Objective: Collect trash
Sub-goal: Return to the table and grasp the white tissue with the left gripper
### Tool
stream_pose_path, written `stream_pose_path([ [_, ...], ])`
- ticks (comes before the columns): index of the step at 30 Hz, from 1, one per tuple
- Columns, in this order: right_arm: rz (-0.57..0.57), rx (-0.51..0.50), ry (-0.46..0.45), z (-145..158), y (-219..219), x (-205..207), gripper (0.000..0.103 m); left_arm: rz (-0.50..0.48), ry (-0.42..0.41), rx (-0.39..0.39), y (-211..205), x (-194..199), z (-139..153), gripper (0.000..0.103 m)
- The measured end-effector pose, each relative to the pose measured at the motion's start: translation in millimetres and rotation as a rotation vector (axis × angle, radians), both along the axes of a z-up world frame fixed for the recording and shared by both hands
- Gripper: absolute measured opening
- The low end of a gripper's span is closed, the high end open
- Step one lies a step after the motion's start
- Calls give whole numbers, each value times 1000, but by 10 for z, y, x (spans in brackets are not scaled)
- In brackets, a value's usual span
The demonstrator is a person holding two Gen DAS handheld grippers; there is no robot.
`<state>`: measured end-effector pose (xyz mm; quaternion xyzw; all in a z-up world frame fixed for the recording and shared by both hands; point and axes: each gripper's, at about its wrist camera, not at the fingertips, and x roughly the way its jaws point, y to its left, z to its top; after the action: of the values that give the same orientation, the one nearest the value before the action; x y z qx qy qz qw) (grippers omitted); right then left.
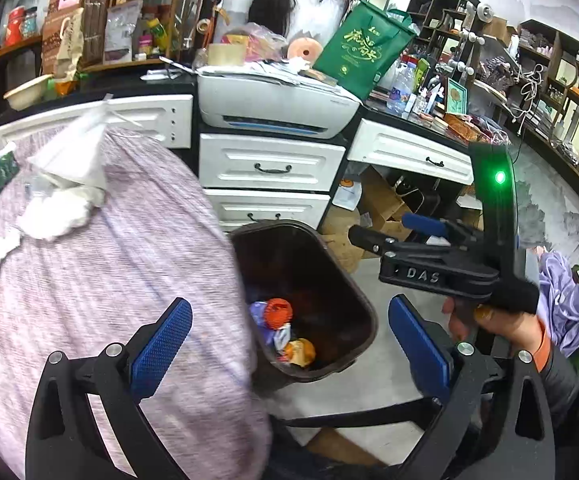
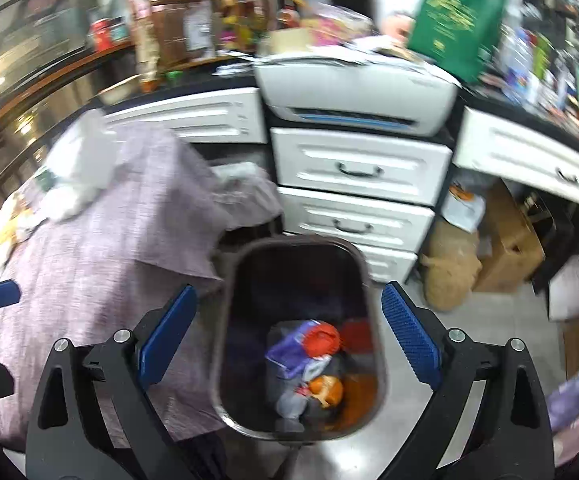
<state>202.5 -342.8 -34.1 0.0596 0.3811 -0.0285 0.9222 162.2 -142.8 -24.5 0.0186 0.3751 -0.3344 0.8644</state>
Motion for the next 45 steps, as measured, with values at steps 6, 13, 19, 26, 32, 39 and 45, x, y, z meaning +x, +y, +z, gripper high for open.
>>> stream_pose_path([
  [6,137,0,-21,139,504,150,93,170,-7,72,630,103,-32,97],
  [13,294,15,-37,277,1097,234,93,419,-38,177,1388,185,-37,97],
  [19,385,13,-42,345,1494,253,93,535,-28,275,1911,372,-120,97],
  [26,505,24,-43,420,1935,321,93,590,30,293,2289,711,-248,87],
  [32,565,37,-36,459,2217,414,93,605,59,330,2424,929,-361,72],
  [39,633,65,-1,423,2555,597,93,635,74,284,2548,859,-312,25],
  [45,688,79,25,376,2895,769,93,653,49,208,2675,547,-145,20],
])
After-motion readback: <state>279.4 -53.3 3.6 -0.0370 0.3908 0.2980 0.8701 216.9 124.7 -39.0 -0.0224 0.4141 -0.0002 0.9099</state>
